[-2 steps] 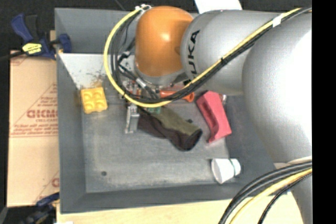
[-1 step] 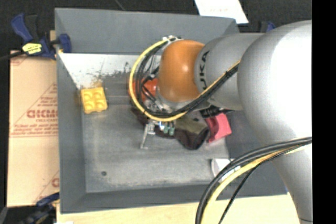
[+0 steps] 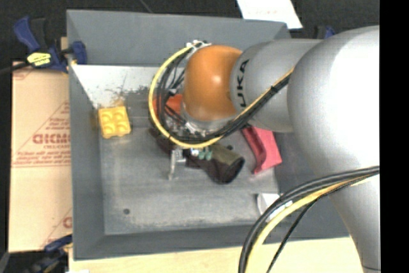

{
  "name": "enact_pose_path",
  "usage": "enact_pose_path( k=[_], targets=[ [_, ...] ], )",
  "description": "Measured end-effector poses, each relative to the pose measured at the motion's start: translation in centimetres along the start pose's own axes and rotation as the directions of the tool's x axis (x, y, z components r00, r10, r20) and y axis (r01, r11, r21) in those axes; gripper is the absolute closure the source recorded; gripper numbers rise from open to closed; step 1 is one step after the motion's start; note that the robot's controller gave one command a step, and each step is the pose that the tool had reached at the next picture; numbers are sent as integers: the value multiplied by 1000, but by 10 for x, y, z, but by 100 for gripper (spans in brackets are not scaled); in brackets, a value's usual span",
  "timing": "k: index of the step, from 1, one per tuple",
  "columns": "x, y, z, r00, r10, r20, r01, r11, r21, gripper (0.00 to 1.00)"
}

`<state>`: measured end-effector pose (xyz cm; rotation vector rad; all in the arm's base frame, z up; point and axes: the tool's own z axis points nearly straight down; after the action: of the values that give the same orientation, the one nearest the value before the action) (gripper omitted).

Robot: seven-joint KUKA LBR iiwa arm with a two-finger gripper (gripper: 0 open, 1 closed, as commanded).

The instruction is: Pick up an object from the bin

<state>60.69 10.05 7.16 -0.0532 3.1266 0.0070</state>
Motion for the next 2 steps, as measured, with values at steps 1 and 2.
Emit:
enact_pose_path(
  k=[1, 2],
  targets=[
    [7, -16, -1, 978, 208, -5, -208, 978, 3, 0],
    [-1, -2, -1, 1000, 11, 5, -11, 1000, -1, 0]
  ],
)
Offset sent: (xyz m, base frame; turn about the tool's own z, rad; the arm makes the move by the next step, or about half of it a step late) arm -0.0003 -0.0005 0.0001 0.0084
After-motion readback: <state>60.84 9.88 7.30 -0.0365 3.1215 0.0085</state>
